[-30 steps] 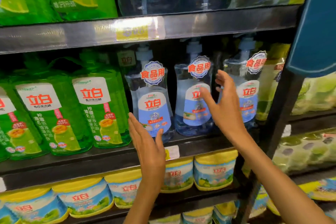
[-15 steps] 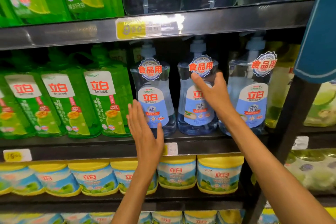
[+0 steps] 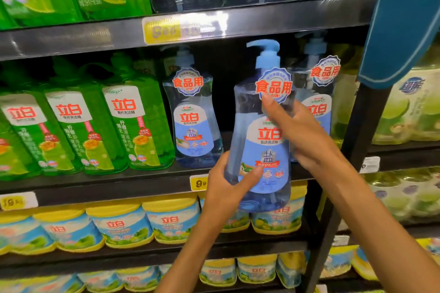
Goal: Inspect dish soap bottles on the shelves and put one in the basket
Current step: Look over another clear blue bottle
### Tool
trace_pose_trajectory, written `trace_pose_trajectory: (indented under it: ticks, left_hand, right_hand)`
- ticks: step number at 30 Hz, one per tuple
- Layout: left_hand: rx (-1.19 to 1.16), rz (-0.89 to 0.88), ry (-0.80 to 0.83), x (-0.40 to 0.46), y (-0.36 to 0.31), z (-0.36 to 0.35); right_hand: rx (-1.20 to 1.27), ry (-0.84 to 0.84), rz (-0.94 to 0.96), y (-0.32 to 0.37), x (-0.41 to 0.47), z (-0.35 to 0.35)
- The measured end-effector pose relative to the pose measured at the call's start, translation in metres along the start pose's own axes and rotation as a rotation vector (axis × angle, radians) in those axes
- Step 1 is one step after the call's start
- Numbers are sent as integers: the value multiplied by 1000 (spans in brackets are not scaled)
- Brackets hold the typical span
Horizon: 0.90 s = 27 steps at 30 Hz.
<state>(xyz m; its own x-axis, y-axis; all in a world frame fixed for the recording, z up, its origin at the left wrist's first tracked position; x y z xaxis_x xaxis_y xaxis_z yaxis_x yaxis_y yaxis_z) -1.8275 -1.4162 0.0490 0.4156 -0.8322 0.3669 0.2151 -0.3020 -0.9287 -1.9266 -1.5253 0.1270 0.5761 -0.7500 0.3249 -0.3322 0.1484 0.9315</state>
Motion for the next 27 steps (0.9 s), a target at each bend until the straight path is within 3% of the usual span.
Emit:
trace_pose_trajectory:
  ticks: [2,6,10,13,19,23,27]
  left_hand:
    - [-54,8,51,-9,-4,5]
    - [-134,80,187,-28,-6,7]
    - [-241,265,232,-43,2,12]
    - [-263,299,200,-46,0,18]
    - [-415,355,103,-53,2,16]
    - [-563,458,170,-66,2,14]
    - [-515,507,294,-72,-4,2]
  right_hand:
    - [1,64,-7,4,-8,2]
    - [231,110,49,6,-22,-5]
    - [183,48,70,14,-32,-20]
    - [158,19,80,20,-39,-30]
    - [229,123,-78,13,-38,-35]
    - [373,150,-167,-16,-44,-45]
    - [442,116,-210,-17,-49,-52]
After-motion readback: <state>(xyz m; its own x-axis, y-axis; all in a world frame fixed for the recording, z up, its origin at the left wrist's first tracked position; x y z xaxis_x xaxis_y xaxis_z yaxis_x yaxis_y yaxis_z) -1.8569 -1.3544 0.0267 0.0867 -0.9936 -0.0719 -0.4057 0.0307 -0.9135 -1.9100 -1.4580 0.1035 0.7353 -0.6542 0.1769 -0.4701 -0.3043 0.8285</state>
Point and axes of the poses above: each hand's wrist, its own x-axis towards the middle knuckle, its own z-axis out of the back of the hand, y = z × x, the point moved 6 cm from there along x, towards the middle knuckle, and after that the axes turned 3 degrees about y, right-handed, at the moved point
